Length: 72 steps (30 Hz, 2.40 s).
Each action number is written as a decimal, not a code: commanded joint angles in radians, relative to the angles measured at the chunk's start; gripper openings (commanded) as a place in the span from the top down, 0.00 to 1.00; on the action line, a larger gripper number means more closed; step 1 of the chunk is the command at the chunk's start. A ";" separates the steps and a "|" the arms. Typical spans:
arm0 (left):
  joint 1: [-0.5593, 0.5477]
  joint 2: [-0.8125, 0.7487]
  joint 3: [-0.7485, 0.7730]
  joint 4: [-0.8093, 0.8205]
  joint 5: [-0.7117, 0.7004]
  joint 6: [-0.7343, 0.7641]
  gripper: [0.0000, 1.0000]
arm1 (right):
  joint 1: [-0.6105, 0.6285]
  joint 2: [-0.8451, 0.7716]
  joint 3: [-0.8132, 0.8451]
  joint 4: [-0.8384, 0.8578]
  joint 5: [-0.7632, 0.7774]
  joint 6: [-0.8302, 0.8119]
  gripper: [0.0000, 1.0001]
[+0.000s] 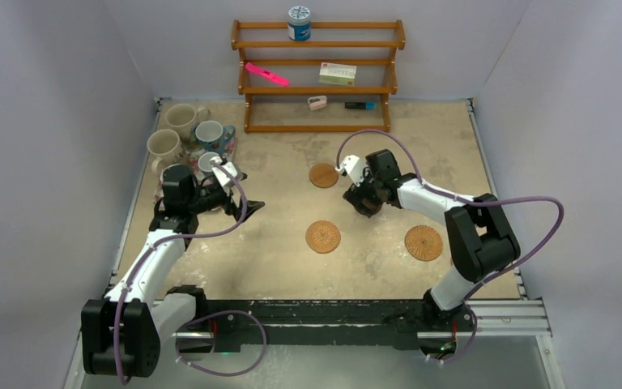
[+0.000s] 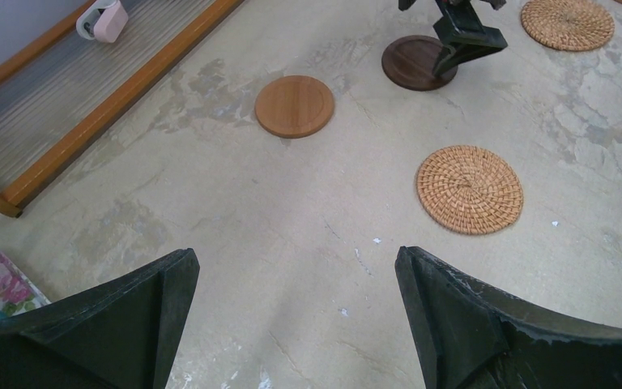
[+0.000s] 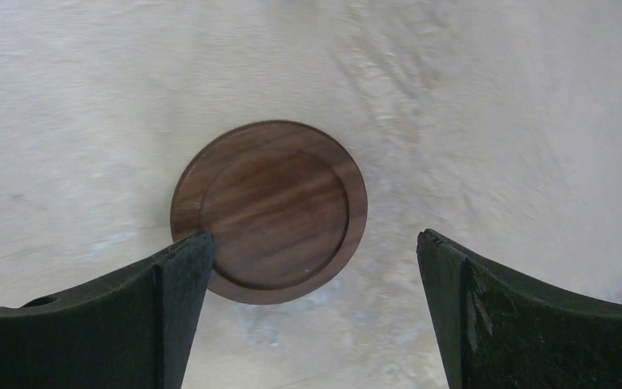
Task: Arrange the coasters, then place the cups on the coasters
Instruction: Move the coaster to the center of the board.
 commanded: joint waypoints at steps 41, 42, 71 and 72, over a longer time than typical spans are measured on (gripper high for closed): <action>0.003 -0.003 0.047 0.008 0.026 0.023 0.00 | -0.338 -0.528 -0.365 -0.279 -0.009 -0.350 0.01; 0.003 -0.001 0.048 0.008 0.027 0.023 0.00 | -0.339 -0.523 -0.382 -0.267 -0.008 -0.353 0.01; 0.003 0.018 0.052 0.007 0.024 0.024 0.00 | -0.203 -0.444 -0.392 -0.228 -0.275 -0.259 0.01; 0.003 0.018 0.052 0.006 0.025 0.025 0.00 | -0.185 -0.442 -0.390 -0.223 -0.268 -0.248 0.01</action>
